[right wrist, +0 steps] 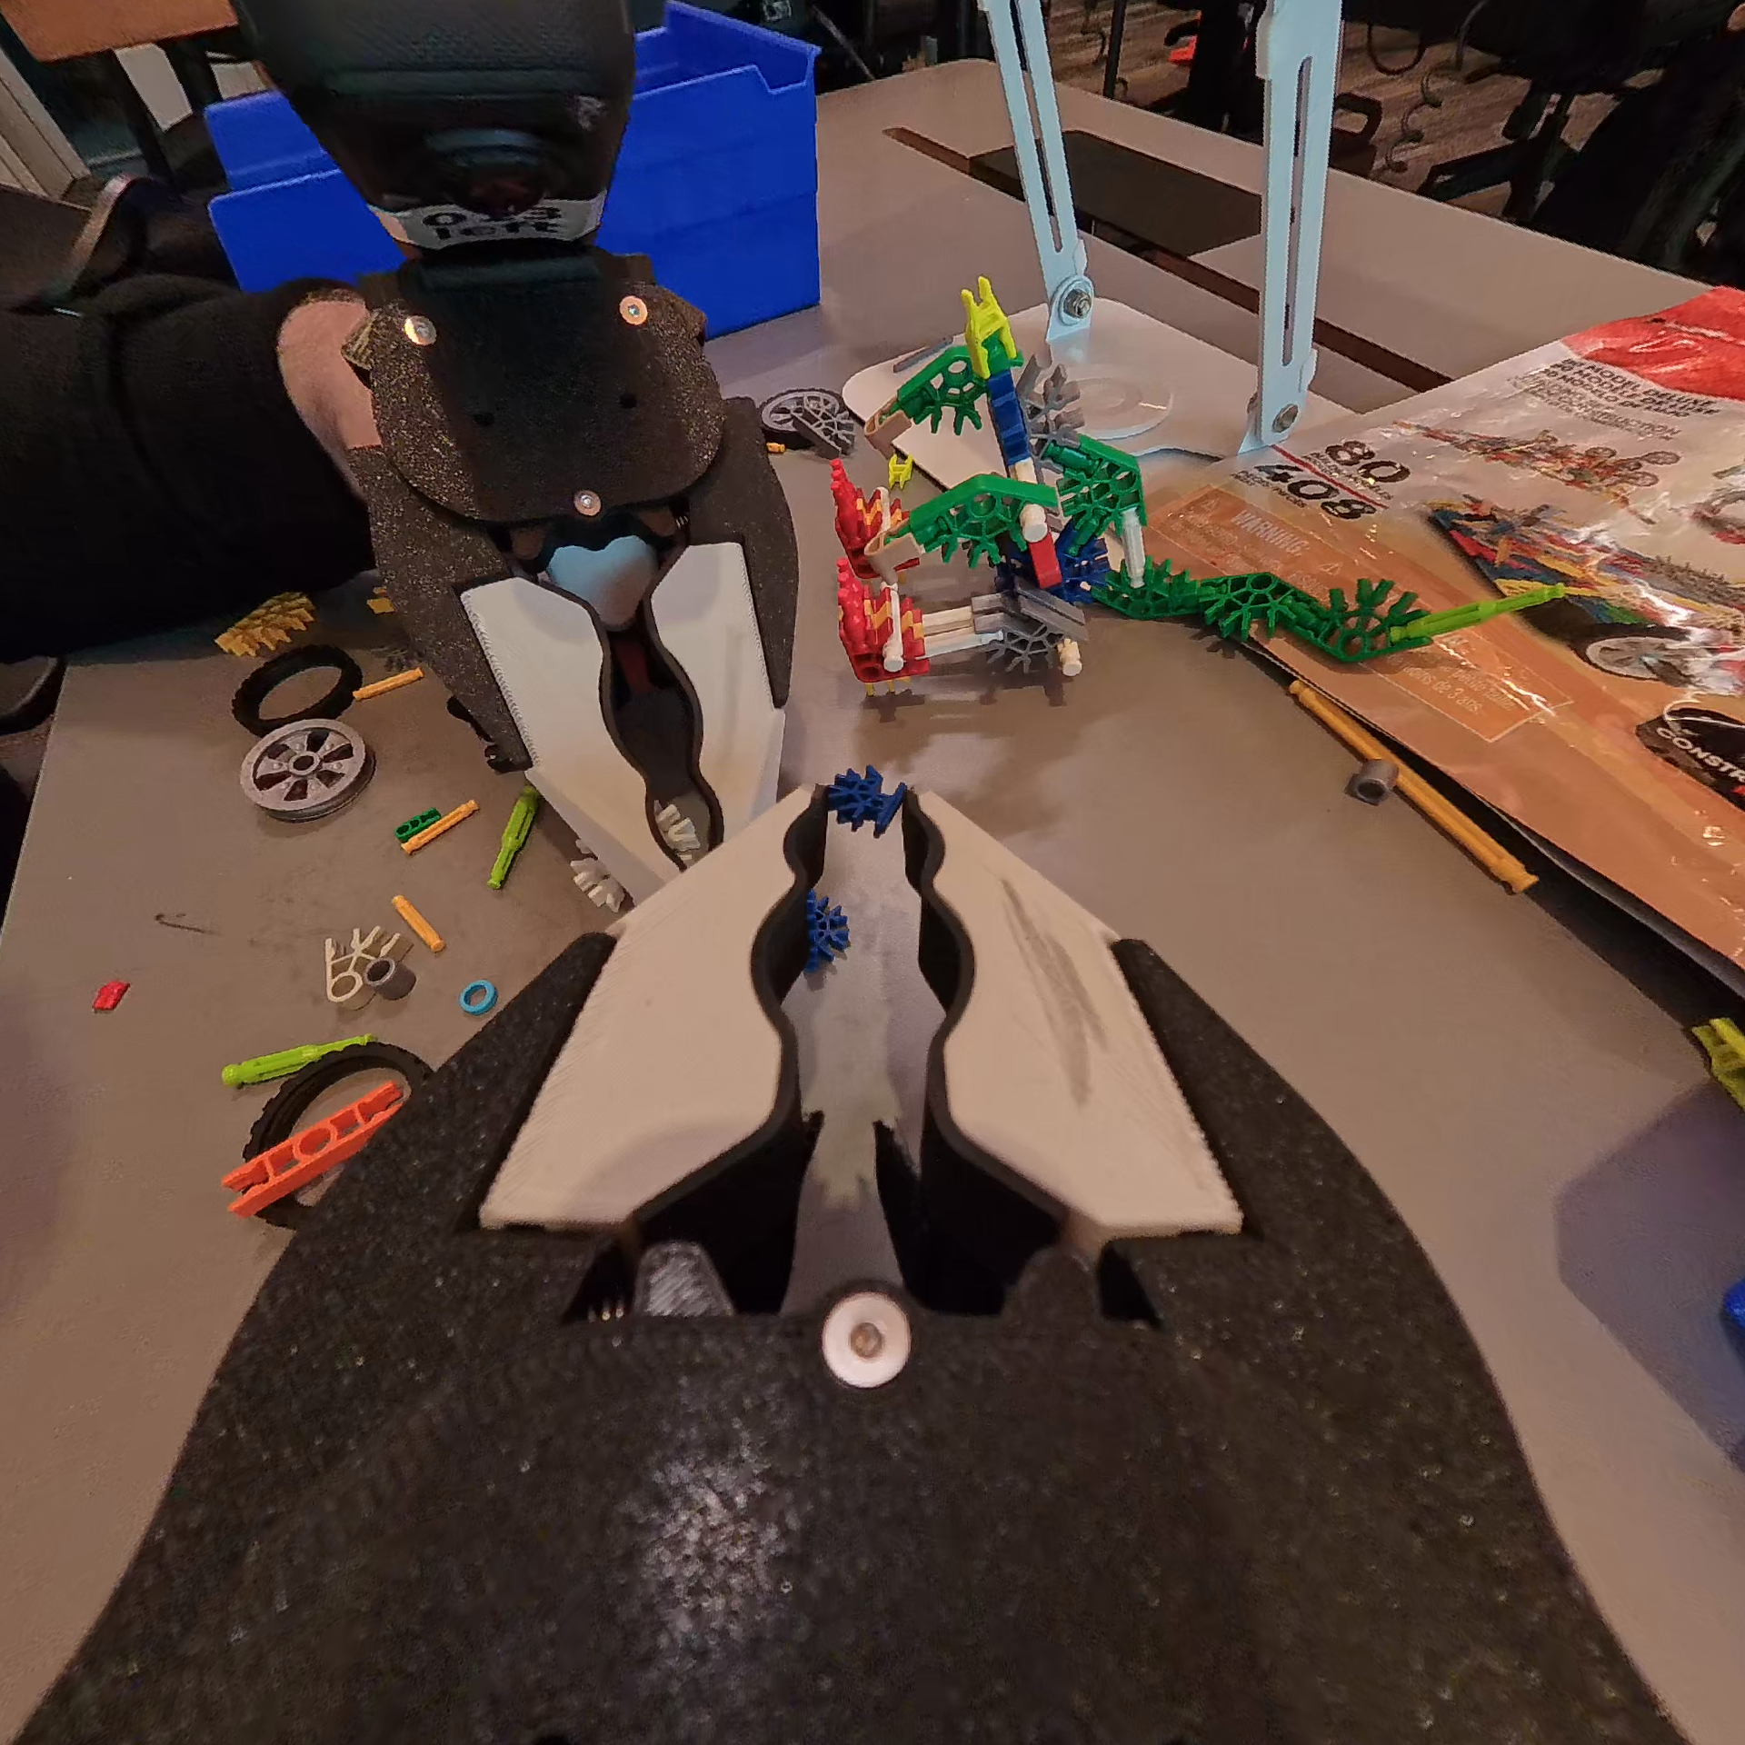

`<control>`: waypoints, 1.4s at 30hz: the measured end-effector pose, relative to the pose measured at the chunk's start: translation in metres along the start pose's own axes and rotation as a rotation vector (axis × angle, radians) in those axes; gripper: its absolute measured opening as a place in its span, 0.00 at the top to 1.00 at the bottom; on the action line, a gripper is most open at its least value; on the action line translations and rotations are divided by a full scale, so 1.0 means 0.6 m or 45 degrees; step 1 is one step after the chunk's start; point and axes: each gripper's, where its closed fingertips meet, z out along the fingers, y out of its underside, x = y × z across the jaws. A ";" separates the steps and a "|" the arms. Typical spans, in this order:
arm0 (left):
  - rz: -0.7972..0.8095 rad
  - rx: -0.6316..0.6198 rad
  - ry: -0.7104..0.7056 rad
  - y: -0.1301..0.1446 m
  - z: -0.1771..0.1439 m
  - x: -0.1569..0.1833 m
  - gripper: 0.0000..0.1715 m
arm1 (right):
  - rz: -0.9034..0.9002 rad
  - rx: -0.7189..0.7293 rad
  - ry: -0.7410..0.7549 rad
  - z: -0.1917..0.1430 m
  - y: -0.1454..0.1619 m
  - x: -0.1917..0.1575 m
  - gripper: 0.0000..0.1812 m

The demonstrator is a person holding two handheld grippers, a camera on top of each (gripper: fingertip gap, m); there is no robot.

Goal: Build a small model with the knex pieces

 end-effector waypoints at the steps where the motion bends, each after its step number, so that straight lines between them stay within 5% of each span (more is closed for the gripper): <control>1: 0.011 -0.001 -0.003 0.000 0.000 0.000 0.99 | 0.002 -0.001 0.001 0.000 0.000 0.000 0.92; 42: 0.116 -0.083 -0.103 0.010 -0.005 0.004 0.92 | -0.006 -0.018 -0.005 0.004 0.004 -0.002 0.92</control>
